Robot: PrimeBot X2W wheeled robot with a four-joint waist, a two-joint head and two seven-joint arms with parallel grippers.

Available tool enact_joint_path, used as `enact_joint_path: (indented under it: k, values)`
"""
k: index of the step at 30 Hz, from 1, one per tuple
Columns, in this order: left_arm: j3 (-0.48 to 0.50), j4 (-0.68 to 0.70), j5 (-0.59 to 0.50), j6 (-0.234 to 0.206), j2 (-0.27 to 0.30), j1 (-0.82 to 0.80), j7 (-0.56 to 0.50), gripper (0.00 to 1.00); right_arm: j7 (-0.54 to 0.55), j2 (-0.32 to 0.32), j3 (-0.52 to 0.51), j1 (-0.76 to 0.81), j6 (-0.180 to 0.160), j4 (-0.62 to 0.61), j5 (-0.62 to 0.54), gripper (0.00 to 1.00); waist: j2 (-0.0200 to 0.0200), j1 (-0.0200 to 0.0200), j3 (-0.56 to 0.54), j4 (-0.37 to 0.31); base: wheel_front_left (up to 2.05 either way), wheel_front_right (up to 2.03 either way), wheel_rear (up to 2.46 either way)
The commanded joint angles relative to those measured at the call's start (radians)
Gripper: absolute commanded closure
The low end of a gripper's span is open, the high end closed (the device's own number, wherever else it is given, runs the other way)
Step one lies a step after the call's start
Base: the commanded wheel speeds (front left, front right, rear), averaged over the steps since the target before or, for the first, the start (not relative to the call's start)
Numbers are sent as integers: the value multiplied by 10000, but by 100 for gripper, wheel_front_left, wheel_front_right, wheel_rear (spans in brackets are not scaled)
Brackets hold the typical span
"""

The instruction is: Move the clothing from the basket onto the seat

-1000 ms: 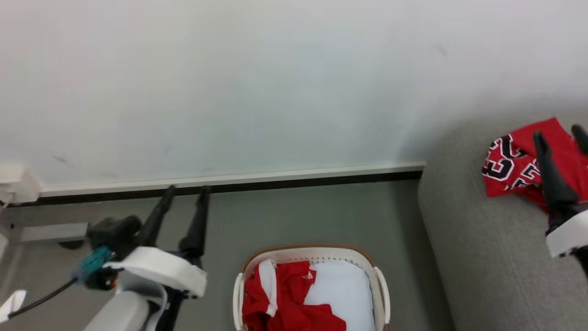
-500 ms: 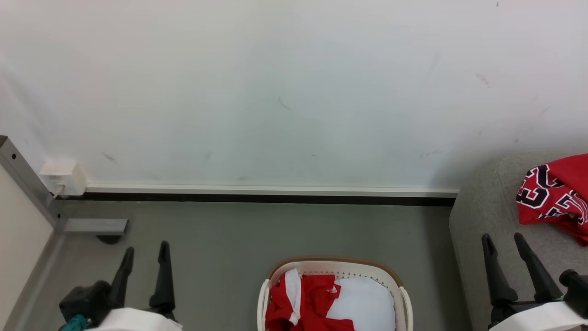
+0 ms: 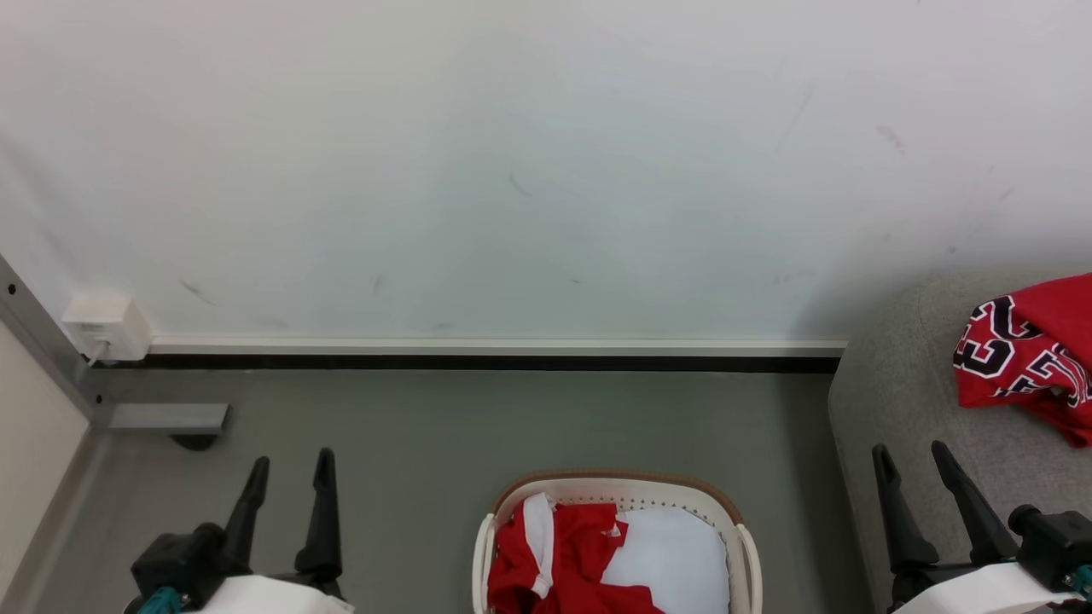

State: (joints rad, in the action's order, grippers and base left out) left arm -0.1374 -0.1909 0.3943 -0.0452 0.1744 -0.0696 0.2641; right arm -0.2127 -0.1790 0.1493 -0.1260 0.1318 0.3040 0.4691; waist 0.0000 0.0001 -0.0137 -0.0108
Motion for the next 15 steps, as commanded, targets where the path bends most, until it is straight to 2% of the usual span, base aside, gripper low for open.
enact_joint_path:
  k: [1,9,15]
  values:
    - [82,-58,-127,60,-23,-65,4,0,-71,-44,8,-176,-22,41,50,0,0,-1,1,-14,0,0,0]
    - [379,-152,-552,453,-317,-163,5,0,-107,-25,191,-386,-22,23,22,0,0,-1,172,-216,0,0,0]
    - [167,-345,-751,895,-318,-1066,5,0,-63,53,148,-1086,-22,-391,-110,0,0,-1,1396,-601,0,0,0]
